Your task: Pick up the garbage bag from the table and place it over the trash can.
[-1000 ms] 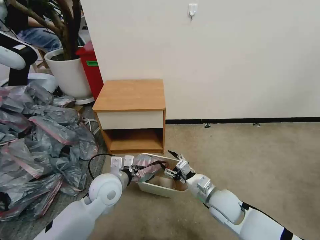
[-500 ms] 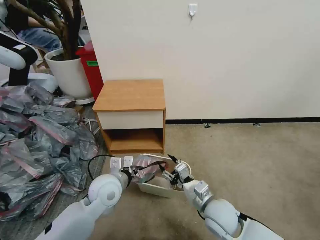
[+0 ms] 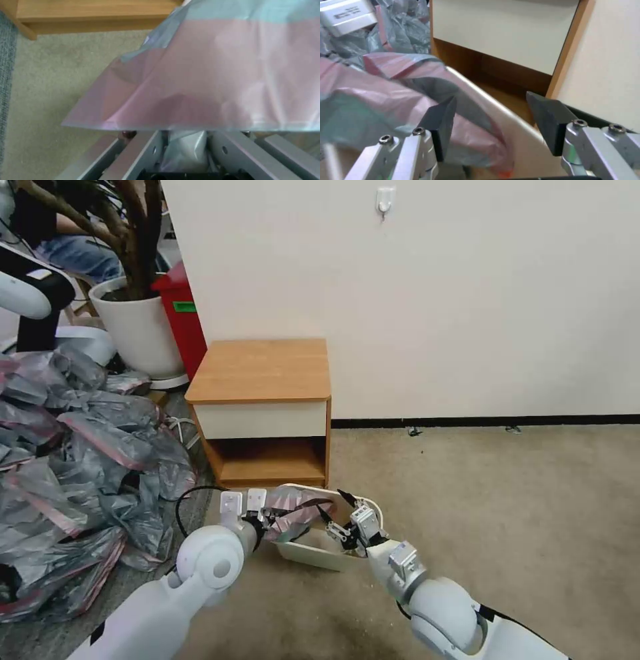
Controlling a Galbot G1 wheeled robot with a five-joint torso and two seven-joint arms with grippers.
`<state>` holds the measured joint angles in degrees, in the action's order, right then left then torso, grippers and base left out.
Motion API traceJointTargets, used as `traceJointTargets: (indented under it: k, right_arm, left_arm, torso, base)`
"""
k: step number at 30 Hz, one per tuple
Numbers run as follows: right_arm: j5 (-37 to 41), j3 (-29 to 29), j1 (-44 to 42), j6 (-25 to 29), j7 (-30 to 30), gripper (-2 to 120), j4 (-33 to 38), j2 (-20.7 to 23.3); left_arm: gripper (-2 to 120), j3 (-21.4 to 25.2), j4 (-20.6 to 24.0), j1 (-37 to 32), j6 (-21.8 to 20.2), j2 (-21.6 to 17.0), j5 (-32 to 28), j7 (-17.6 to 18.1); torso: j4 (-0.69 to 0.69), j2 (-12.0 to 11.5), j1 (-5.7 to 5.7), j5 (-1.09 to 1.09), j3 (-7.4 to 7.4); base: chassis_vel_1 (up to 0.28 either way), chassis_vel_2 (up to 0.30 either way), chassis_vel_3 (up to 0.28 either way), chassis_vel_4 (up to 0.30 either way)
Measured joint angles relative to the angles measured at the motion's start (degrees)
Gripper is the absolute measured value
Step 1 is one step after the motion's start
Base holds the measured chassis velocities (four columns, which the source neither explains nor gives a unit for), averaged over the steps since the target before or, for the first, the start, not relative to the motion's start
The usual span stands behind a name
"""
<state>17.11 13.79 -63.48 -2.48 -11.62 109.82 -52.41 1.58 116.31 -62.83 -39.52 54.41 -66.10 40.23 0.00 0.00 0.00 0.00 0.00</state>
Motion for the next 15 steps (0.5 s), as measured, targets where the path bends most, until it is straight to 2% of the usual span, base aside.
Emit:
traceJointTargets:
  k: [15]
  right_arm:
    - [-0.92,3.0,1.64,0.52,0.01,58,-2.13,-1.88]
  left_arm:
    - [3,0.02,0.21,-0.36,0.18,-1.07,-0.09,-0.12]
  torso:
    - [0.0,0.0,0.0,0.0,0.0]
  base:
    - [0.0,0.0,0.0,0.0]
